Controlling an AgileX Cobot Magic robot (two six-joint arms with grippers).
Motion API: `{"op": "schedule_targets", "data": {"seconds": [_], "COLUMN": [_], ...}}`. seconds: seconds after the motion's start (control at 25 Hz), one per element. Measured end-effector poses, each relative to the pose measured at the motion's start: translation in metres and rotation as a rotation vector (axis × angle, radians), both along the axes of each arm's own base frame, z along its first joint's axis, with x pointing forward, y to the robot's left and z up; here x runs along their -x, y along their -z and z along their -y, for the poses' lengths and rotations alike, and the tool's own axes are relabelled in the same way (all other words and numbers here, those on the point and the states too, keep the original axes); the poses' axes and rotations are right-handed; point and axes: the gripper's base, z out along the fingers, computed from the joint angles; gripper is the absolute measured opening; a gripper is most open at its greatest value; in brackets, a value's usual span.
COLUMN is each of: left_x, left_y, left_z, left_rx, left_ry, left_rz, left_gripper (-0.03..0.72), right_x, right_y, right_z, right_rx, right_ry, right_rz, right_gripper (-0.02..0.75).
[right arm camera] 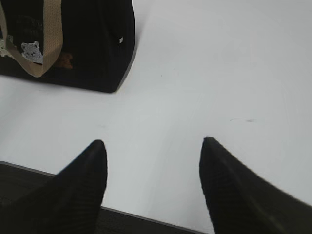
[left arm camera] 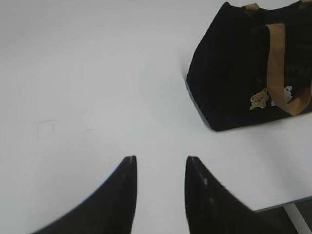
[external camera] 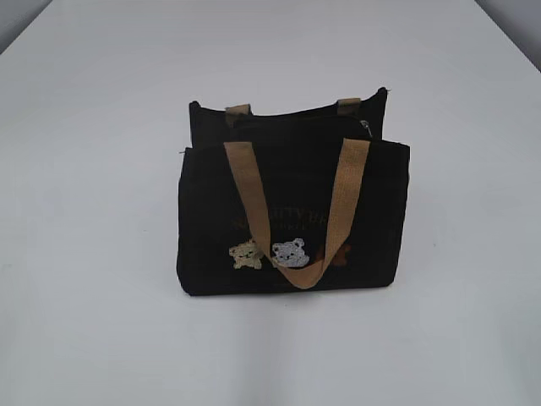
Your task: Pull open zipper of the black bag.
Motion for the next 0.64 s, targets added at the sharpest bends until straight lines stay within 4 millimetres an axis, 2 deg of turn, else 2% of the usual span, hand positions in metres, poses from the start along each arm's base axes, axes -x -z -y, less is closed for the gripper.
{"op": "schedule_targets", "data": {"seconds": [0.24,0.64], "left_x": [0.0003,0.0004], "left_y": [0.0001,0.0001], "left_z": [0.0016,0.0016], "left_rx": [0.002,0.001], "left_ry": [-0.171,-0.177], "left_rz": [0.008,0.009], "left_gripper": [0.232,0.233], "right_x": [-0.0007,-0.0008], "right_y": [0.0000,-0.0001], "right_z": [-0.0004,-0.0006], "right_rx": [-0.002,-0.004], "right_ry": [0.048,0.053], "right_rz": [0.000,0.000], "right_gripper": [0.465,0.462]}}
